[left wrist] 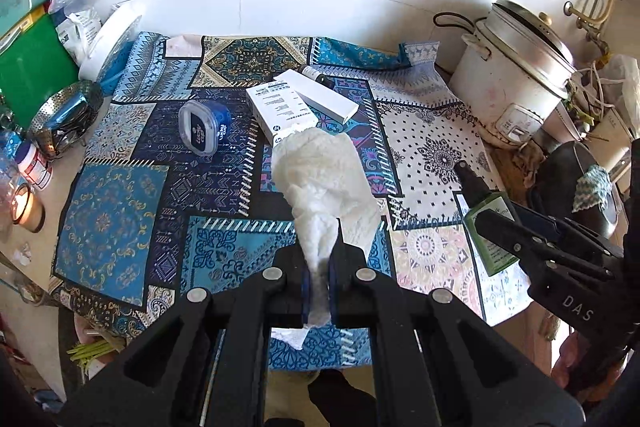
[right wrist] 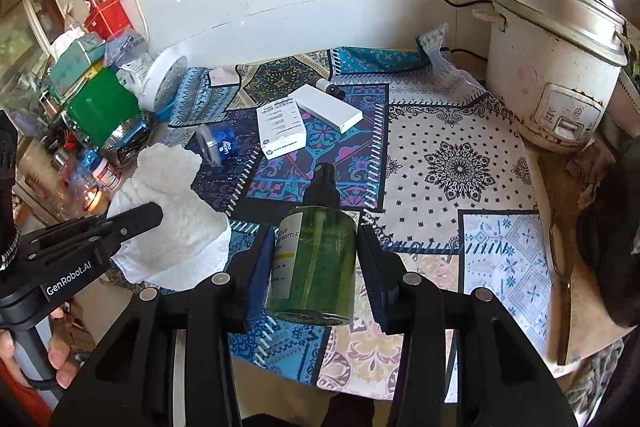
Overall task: Collect trash
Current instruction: 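Carry the tissue and spray bottle down over the floor bin with both grippers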
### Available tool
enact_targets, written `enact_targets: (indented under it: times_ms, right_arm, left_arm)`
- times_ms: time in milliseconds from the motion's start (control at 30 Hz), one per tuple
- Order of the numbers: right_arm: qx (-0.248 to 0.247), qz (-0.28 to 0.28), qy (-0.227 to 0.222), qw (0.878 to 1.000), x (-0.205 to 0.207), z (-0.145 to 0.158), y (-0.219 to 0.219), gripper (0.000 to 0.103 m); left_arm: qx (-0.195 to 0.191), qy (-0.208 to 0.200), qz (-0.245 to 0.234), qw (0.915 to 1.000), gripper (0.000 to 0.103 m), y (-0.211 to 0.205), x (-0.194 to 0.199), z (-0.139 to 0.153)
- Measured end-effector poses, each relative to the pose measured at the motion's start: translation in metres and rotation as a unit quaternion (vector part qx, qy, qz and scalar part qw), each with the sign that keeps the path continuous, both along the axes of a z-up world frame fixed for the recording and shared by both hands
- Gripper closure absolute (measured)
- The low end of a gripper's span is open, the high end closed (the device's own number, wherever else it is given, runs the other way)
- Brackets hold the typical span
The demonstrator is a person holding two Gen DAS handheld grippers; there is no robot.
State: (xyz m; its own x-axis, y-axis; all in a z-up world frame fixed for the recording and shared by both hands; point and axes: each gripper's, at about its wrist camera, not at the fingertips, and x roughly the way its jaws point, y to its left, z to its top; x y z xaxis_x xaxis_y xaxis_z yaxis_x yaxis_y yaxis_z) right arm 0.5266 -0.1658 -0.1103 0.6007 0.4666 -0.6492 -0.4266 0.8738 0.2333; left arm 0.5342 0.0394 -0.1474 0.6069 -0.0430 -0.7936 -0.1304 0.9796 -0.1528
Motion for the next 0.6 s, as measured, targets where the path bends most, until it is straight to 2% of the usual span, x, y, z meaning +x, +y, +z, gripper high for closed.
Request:
enact_targets:
  times_ms: [133,333,600]
  right_arm:
    - [-0.002,-0.01,-0.003,1.0,-0.032,-0.008,0.009,0.064]
    - [-0.003,-0.028,0.016,0.999,-0.086,-0.035,0.028,0.064]
    - [0.0,-0.043,0.068,0.997,-0.144,-0.09,0.046,0.064]
  left_arm:
    - [-0.002,-0.002,-0.016,0.9999,0.098,0.006,-0.036,-0.004]
    - [-0.002,0.011,-0.037,0.9992,0.098,0.013,-0.097,-0.022]
    - [-0.009,0.053,-0.054,0.9971,0.098,0.017,-0.161,-0.069]
